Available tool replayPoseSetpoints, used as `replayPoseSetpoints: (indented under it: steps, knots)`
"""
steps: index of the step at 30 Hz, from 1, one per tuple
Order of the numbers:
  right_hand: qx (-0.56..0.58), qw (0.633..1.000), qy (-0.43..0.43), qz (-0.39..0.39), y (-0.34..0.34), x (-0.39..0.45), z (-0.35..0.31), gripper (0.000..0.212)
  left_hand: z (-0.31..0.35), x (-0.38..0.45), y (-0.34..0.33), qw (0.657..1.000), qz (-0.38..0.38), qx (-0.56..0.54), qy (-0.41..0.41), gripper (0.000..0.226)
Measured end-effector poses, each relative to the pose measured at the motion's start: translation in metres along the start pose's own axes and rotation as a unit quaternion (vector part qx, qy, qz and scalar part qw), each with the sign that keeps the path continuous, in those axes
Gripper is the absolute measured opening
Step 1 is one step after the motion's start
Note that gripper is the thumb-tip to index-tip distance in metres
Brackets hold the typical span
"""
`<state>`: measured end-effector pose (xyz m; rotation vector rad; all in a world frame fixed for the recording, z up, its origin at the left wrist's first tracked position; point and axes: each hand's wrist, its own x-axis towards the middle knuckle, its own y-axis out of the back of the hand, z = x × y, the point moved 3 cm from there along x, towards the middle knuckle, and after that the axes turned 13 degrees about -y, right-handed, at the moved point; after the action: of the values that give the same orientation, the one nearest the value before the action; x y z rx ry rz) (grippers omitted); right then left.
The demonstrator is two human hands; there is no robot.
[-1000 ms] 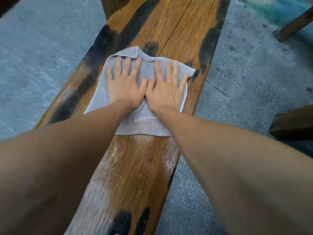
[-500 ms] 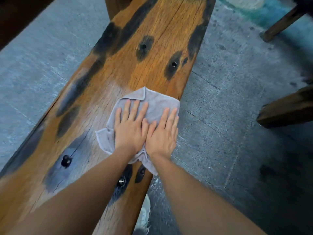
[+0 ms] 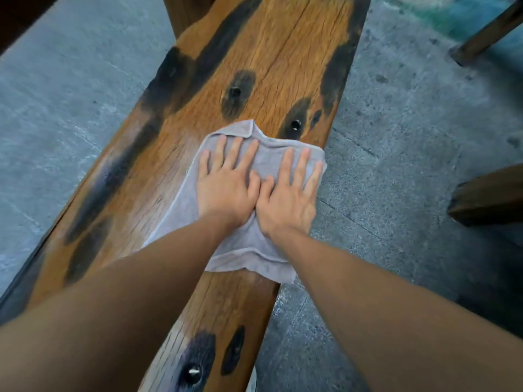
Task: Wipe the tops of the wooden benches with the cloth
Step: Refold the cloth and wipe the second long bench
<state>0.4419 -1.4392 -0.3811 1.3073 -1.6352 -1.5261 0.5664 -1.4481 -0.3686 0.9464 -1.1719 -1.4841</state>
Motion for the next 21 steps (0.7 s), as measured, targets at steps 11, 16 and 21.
replayPoseSetpoints:
  steps: [11,16,21]
  knots:
    - [-0.045,0.997,0.06,0.004,0.038,0.219,-0.078,0.066,-0.023,0.212,0.005,0.998,0.007,-0.012,0.058,0.064]
    - [-0.068,0.994,0.084,0.005,0.045,0.276,-0.1,0.062,-0.029,0.272,0.005,0.996,0.008,-0.024,0.085,0.066]
    - [-0.059,0.994,0.091,0.013,0.049,0.264,-0.099,0.061,-0.029,0.264,0.007,0.996,0.0,-0.031,0.079,0.065]
